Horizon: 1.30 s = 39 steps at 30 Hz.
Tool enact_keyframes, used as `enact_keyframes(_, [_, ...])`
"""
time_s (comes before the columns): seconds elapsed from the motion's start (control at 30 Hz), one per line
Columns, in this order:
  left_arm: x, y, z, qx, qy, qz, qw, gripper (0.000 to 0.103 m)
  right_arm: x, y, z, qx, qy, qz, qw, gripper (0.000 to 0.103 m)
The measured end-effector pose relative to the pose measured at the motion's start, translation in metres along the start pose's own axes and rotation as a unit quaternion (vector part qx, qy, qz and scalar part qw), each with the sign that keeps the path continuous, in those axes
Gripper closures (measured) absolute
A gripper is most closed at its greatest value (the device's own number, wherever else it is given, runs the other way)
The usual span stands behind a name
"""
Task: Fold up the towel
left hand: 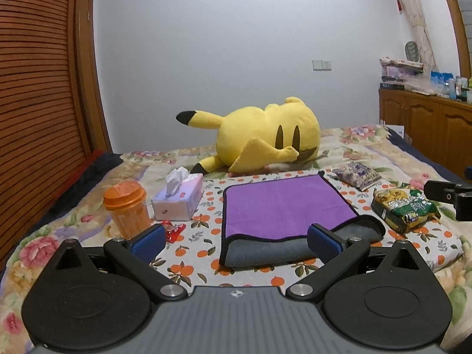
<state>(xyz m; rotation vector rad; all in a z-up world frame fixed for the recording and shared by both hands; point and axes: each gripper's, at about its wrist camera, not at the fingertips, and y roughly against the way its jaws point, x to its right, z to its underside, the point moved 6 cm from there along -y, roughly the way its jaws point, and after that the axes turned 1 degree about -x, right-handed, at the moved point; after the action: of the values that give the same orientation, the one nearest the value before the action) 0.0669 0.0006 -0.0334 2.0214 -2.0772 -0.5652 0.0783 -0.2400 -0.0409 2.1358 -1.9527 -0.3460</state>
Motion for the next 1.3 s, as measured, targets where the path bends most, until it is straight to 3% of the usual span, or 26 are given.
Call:
enact_keyframes(0.77, [0.011,-0.042,0.013,-0.057,-0.023,0.009,0.9981,0.000,0.005,-0.035,0.004,-0.040,0.003,-0.005,0.999,0.000])
enact_keyframes(1.3, [0.005,-0.084,0.009,-0.075,-0.016,0.027,0.9967,0.000,0.001,-0.068,0.006,-0.073,0.025,-0.030,0.997,0.000])
